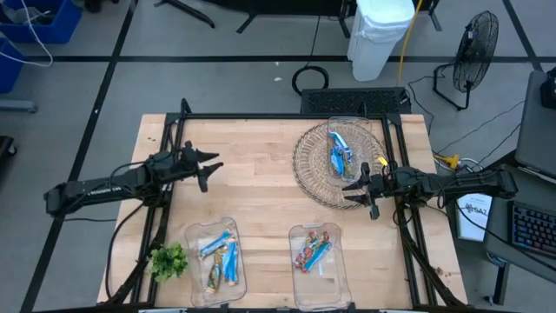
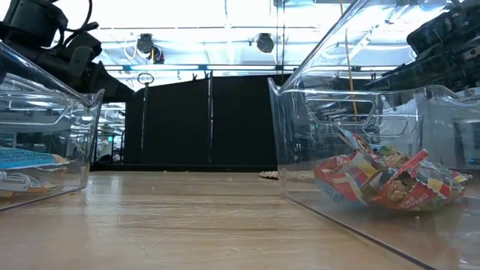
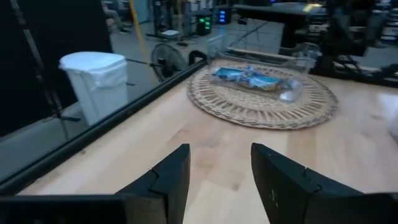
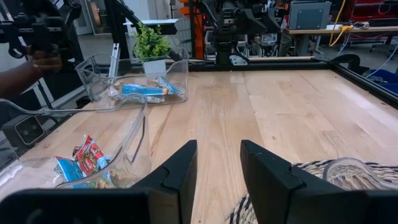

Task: Pick and place Granola Bars by type
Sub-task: Return to Home Position

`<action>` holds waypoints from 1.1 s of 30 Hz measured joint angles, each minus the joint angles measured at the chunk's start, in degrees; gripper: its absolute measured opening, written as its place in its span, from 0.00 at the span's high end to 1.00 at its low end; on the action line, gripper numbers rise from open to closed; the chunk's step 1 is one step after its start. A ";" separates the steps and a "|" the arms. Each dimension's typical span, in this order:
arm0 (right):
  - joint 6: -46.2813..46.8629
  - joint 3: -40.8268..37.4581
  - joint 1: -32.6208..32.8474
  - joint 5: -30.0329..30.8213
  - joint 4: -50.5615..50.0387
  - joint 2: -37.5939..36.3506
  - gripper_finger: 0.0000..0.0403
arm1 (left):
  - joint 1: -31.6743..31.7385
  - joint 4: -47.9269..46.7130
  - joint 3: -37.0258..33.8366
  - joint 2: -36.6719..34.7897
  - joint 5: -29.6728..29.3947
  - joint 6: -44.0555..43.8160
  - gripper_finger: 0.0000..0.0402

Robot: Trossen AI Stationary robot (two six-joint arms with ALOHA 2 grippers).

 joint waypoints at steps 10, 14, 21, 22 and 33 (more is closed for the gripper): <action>0.00 0.00 -0.01 0.00 0.01 0.01 0.72 | -0.04 6.57 -5.35 -0.31 4.10 -1.47 0.76; 0.00 0.00 -0.01 0.00 0.01 0.01 0.72 | -0.04 7.60 -5.35 -0.66 4.06 -1.35 0.81; 0.00 0.00 -0.02 0.00 0.00 0.01 0.72 | -0.04 4.54 -5.35 -7.08 4.23 -0.10 0.89; 0.00 0.00 -0.02 0.00 0.01 0.01 0.72 | -0.04 3.10 -5.35 -8.51 4.22 -0.13 0.90; 0.00 0.00 -0.02 0.00 -0.01 0.00 0.72 | 0.00 -2.61 -5.20 -17.15 5.24 0.39 0.92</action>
